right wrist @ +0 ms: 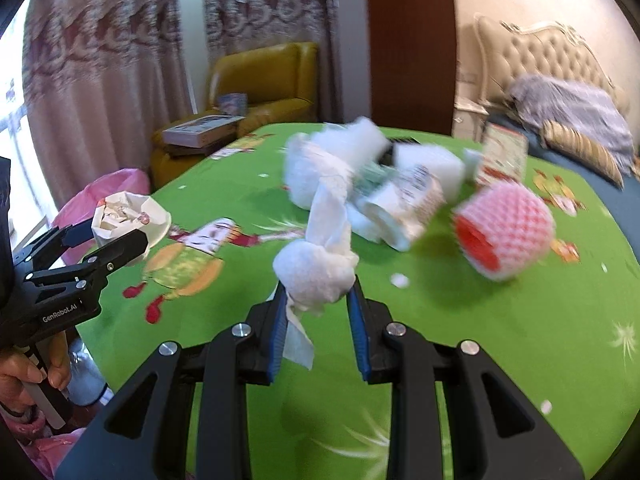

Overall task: Collect trash
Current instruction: 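Carry the paper bowl and tissue to the wastebasket and release both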

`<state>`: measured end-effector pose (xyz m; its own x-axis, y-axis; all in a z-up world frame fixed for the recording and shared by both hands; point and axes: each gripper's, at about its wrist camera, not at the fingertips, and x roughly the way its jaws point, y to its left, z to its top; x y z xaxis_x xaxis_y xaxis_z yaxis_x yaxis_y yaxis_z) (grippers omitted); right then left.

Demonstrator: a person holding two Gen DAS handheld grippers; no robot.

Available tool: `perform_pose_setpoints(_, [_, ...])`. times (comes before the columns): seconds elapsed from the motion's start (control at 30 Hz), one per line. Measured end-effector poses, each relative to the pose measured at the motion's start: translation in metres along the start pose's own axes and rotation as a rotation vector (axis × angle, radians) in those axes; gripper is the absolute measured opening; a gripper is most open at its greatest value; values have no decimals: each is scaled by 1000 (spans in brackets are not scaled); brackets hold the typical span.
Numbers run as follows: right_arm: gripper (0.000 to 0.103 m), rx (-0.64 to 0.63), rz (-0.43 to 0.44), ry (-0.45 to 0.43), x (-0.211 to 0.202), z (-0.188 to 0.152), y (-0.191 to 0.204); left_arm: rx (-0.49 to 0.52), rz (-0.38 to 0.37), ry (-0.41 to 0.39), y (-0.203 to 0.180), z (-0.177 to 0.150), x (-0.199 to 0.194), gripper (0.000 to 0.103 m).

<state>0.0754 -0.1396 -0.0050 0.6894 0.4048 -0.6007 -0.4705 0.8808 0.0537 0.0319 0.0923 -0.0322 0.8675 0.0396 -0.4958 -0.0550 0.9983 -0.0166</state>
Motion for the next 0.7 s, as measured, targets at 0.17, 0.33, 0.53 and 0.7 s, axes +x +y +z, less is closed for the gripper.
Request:
perform_pose_setpoints(0.17, [28,-73,32,-18,9,13,31,-40,51,-29,29,0,-9,78])
perform_pose_setpoints(0.33, [28,-122,62,-28,18,23,60,-75,104,-61,56,0,-21,78])
perform_pose_setpoints(0.53, [28,-180,126,-37,31,32,95,-105,179,-112,89,-1,-42,78])
perform_pose_setpoints(0.7, [28,-209,187,-26,43,35,119,-136,228,-134,115,-4,-54,78])
